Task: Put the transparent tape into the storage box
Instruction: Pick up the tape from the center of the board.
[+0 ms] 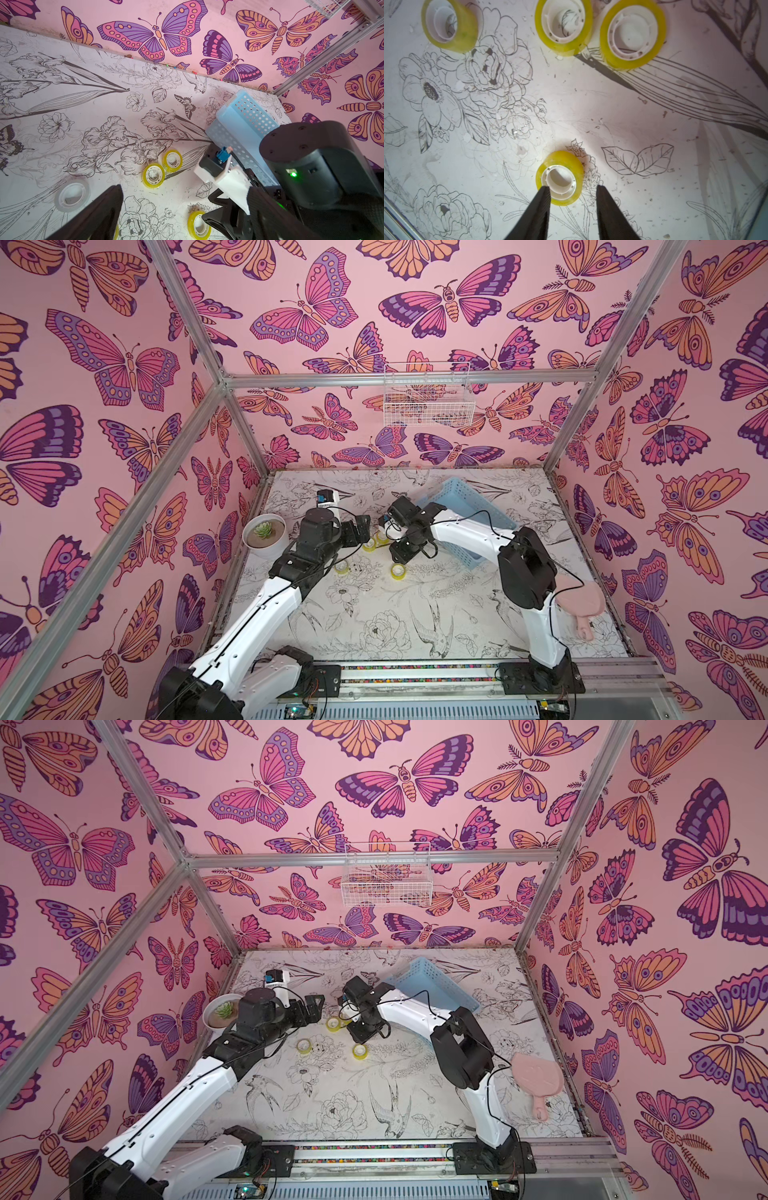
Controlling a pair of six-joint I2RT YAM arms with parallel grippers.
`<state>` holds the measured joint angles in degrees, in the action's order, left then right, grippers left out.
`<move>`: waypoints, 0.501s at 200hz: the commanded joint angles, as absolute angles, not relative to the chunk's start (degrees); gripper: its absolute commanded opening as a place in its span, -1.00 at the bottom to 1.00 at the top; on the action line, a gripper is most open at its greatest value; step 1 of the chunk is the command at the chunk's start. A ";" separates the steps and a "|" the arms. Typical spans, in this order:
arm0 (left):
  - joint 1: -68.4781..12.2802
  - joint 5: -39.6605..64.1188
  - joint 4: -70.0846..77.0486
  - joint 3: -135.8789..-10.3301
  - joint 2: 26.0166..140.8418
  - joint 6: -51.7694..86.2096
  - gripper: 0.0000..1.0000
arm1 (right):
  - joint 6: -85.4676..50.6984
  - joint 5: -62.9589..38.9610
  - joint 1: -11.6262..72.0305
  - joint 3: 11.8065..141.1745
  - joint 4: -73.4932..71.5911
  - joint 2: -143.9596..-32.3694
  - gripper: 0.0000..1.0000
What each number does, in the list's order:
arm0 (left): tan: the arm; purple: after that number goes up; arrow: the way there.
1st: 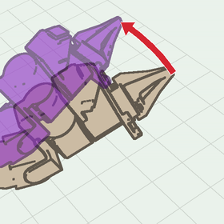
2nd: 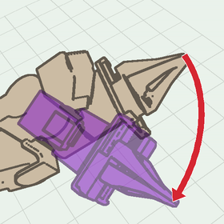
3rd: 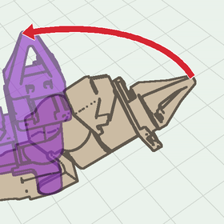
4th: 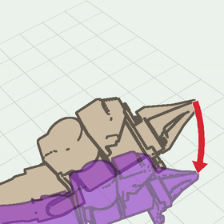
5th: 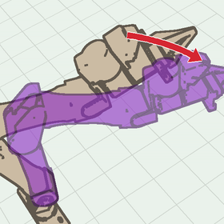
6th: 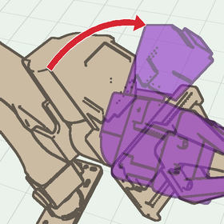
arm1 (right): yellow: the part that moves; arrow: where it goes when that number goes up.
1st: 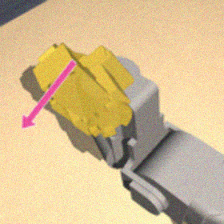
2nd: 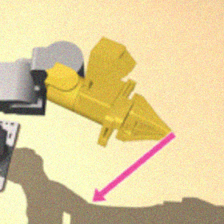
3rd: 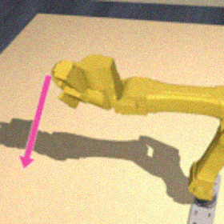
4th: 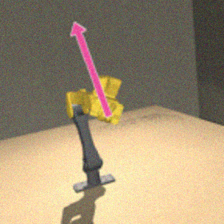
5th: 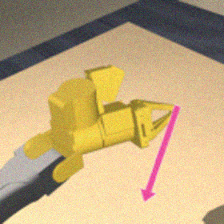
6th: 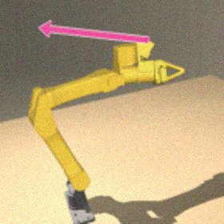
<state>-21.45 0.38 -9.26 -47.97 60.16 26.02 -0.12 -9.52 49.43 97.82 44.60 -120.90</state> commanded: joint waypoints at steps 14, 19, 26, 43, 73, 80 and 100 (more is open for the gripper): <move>-21.71 0.08 -10.78 -47.30 59.24 26.72 1.00 | 0.37 -9.17 50.33 96.60 45.62 -121.63 -0.15; -21.71 0.09 -10.73 -47.21 59.16 26.72 1.00 | 0.40 -9.08 50.51 96.59 45.62 -121.78 -0.15; -21.71 0.16 -10.73 -47.11 59.07 26.72 1.00 | 0.35 -9.14 50.77 96.59 45.55 -121.90 -0.15; -21.71 0.26 -10.85 -46.95 58.98 26.71 1.00 | 0.11 -8.46 51.47 96.18 45.29 -122.11 -0.15; -21.71 0.44 -10.90 -46.67 58.80 26.59 1.00 | -0.22 -7.20 51.77 95.06 44.14 -123.04 -0.17; -21.71 0.57 -10.90 -46.60 58.73 26.54 1.00 | -0.24 -6.68 51.77 94.78 43.97 -123.18 -0.17; -21.71 0.71 -10.87 -46.41 58.62 26.54 1.00 | 0.08 -4.45 51.77 93.88 43.51 -123.47 -0.18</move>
<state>-21.45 0.40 -9.58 -47.75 59.53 26.24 -0.01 -7.81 51.57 95.07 43.88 -121.67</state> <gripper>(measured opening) 0.998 0.415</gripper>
